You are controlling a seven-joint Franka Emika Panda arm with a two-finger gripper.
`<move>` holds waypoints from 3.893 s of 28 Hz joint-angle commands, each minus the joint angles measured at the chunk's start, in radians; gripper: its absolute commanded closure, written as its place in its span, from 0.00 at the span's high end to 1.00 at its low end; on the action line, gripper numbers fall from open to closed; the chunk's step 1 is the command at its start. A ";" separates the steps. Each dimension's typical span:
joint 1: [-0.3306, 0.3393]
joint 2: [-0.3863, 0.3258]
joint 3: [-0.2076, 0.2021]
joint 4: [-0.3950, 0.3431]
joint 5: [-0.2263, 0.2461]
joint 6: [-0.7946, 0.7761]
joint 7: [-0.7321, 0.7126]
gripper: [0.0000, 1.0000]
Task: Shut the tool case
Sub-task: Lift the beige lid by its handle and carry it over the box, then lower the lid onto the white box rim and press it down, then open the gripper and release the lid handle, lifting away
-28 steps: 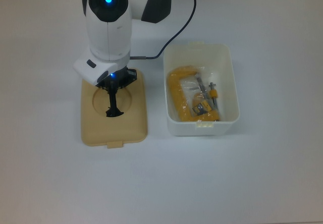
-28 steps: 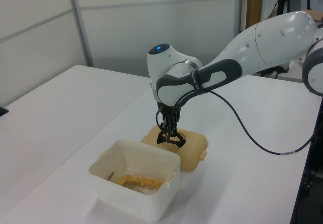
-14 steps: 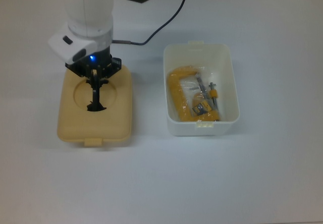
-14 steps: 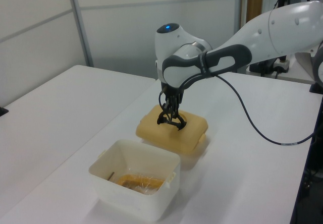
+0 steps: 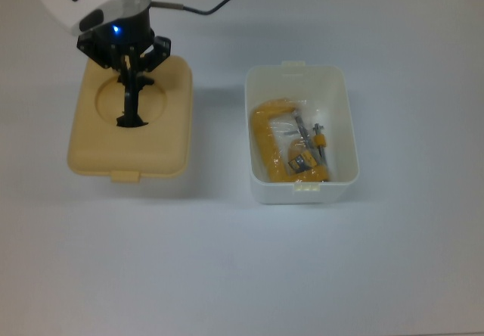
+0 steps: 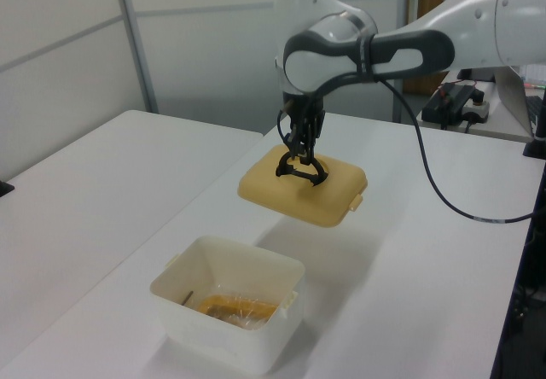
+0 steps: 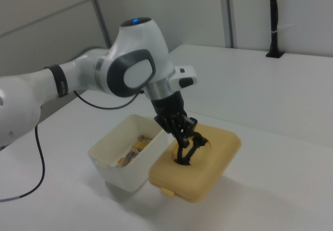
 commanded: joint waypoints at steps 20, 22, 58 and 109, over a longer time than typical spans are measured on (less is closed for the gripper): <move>0.031 -0.003 0.211 0.079 0.050 -0.159 0.269 0.00; 0.031 -0.003 0.230 0.079 0.050 -0.157 0.288 0.00; 0.132 0.073 0.296 0.088 0.032 0.004 0.404 0.00; 0.099 -0.011 0.245 0.085 -0.017 -0.133 0.312 1.00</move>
